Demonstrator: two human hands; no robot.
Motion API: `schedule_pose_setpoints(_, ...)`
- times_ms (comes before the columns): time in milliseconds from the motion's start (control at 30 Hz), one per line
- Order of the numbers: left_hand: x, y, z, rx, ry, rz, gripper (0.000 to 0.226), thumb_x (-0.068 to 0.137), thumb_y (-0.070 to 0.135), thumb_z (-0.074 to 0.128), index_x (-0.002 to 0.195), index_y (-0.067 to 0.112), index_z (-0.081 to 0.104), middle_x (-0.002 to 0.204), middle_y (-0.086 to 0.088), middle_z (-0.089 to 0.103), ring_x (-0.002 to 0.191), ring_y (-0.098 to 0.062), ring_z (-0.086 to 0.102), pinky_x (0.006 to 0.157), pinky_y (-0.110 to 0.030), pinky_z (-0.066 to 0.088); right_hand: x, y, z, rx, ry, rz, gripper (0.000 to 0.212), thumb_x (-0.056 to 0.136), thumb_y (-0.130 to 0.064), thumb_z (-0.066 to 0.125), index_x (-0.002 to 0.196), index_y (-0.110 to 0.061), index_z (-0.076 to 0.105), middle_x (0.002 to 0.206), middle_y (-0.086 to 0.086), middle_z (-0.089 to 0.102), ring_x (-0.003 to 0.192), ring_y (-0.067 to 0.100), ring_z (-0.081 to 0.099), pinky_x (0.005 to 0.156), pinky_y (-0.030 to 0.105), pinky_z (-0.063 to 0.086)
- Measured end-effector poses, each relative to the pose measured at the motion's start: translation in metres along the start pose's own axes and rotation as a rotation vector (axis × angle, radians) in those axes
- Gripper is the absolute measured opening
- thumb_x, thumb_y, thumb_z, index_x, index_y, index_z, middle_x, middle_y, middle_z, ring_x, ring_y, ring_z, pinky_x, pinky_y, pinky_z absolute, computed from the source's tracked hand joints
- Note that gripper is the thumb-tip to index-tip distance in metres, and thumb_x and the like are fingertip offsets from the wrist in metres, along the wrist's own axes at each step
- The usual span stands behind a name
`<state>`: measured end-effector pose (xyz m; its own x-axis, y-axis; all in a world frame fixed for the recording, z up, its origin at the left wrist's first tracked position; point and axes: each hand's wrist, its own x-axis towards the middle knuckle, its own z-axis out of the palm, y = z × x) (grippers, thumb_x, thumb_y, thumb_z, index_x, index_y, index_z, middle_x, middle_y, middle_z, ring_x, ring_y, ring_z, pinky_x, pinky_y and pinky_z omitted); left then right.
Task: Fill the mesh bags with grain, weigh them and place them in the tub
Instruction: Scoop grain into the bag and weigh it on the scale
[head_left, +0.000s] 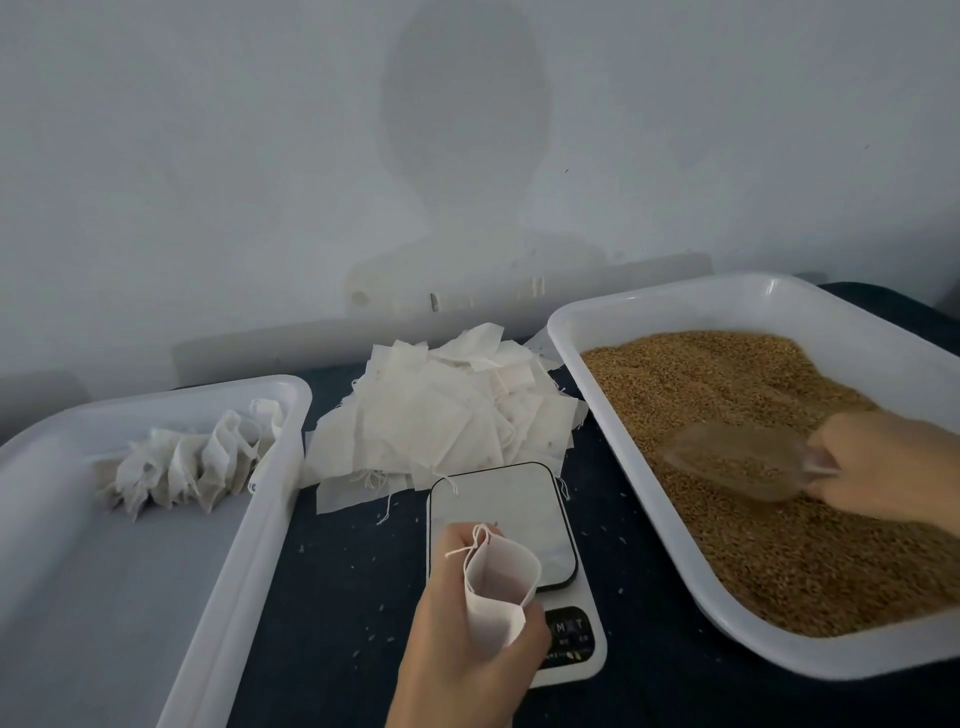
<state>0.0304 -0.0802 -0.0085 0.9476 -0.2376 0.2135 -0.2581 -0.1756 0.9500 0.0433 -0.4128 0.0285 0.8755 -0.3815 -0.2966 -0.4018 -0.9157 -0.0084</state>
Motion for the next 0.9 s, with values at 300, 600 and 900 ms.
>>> schedule_pose_setpoints(300, 0.0, 0.002, -0.003, 0.039, -0.022, -0.032, 0.022, 0.067, 0.016, 0.057, 0.08, 0.032, 0.049, 0.068, 0.006, 0.047, 0.061, -0.012, 0.049, 0.057, -0.03, 0.045, 0.01, -0.043, 0.006, 0.105, 0.036, -0.069, 0.022, 0.094, -0.026, 0.055, 0.074, -0.017, 0.053, 0.068, -0.003, 0.056, 0.054, 0.01, 0.051, 0.049, 0.018, 0.038)
schedule_pose_setpoints(600, 0.004, 0.0, -0.007, -0.016, -0.02, -0.034, 0.021, 0.068, 0.017, 0.061, 0.081, 0.032, 0.053, 0.07, 0.008, 0.052, 0.061, -0.011, 0.053, 0.056, -0.032, 0.05, -0.02, -0.018, 0.001, 0.39, 0.215, -0.134, 0.01, 0.088, -0.025, 0.064, 0.079, -0.023, 0.061, 0.064, -0.003, 0.06, 0.053, 0.008, 0.053, 0.051, 0.018, 0.035)
schedule_pose_setpoints(900, 0.032, -0.002, -0.011, 0.061, -0.016, -0.051, 0.024, 0.072, 0.018, 0.067, 0.091, 0.023, 0.053, 0.077, 0.013, 0.053, 0.06, -0.001, 0.054, 0.054, -0.016, 0.046, -0.059, -0.049, -0.033, 0.45, 0.306, -0.389, 0.008, 0.075, -0.037, 0.073, 0.08, -0.039, 0.067, 0.063, -0.022, 0.065, 0.047, -0.004, 0.053, 0.04, 0.016, 0.037)
